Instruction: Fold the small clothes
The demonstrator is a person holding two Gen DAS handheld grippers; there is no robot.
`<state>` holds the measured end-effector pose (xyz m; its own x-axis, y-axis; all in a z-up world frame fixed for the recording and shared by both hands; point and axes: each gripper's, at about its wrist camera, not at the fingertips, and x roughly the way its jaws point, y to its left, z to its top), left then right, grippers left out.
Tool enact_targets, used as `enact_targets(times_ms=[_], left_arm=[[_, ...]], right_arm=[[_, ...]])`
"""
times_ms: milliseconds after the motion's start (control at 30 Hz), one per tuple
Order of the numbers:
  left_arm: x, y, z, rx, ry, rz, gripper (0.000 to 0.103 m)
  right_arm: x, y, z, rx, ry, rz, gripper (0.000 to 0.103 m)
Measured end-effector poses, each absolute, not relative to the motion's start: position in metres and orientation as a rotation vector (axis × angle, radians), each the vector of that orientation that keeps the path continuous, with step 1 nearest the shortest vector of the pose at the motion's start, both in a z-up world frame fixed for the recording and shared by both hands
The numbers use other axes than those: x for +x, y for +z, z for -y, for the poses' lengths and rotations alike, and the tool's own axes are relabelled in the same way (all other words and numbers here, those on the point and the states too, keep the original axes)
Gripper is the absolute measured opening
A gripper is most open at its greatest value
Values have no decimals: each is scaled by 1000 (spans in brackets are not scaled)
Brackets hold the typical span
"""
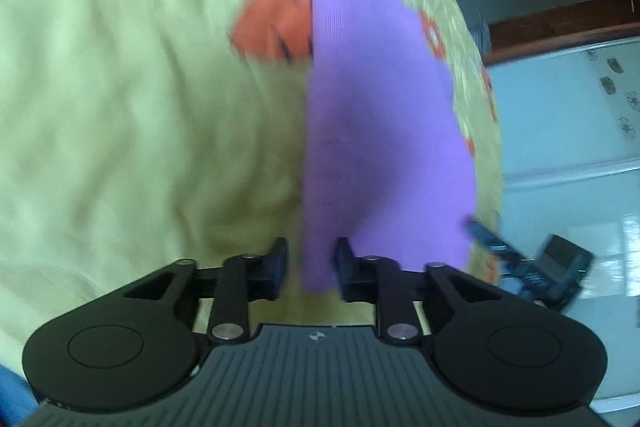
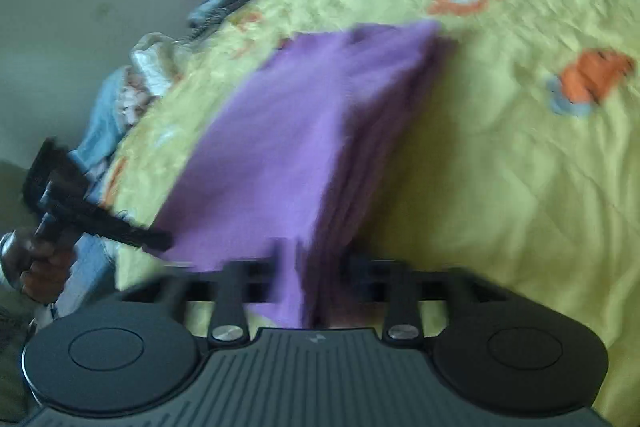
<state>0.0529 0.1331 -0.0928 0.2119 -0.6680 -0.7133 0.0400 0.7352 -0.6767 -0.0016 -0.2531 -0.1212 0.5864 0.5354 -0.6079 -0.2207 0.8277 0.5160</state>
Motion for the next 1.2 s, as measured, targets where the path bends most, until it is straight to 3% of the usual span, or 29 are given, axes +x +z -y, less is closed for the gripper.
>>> enact_targets(times_ms=[33,67,133,233,467,500,567,700,767,833,967,1200], left_arm=[[60,-81,-135,-566,-520,-1231,47],[70,-70,-135,-537,-519,-1184,66],[99,-45,-124,-456,-511,-1064,87],[149,-31,-88,-346,-503,-952,88],[231,-79,-7,-143,-382,-956,84],[236,-80,0,-91,-360,-928,84],[245,-85,0,-80,-357,-917,88],[254,-92,9,12,-327,-876,93],[252,-95,14,39,-331,-849,102],[250,-97,16,70,-318,-828,102],[250,-98,15,74,-327,-819,102],[251,-98,17,94,-329,-826,103]], right_arm=[[2,-114,259,402,428,-777,88],[9,-107,261,393,413,-738,88],[29,-99,261,367,397,-658,85],[72,-96,241,299,410,-615,58],[142,-115,168,-51,378,-671,58],[148,-121,171,-54,361,-676,59],[157,-131,188,23,346,-694,74],[164,-139,202,85,318,-680,74],[169,-141,200,78,295,-678,78],[171,-142,203,90,268,-675,78],[179,-143,213,145,260,-701,91],[125,-110,190,136,306,-661,96]])
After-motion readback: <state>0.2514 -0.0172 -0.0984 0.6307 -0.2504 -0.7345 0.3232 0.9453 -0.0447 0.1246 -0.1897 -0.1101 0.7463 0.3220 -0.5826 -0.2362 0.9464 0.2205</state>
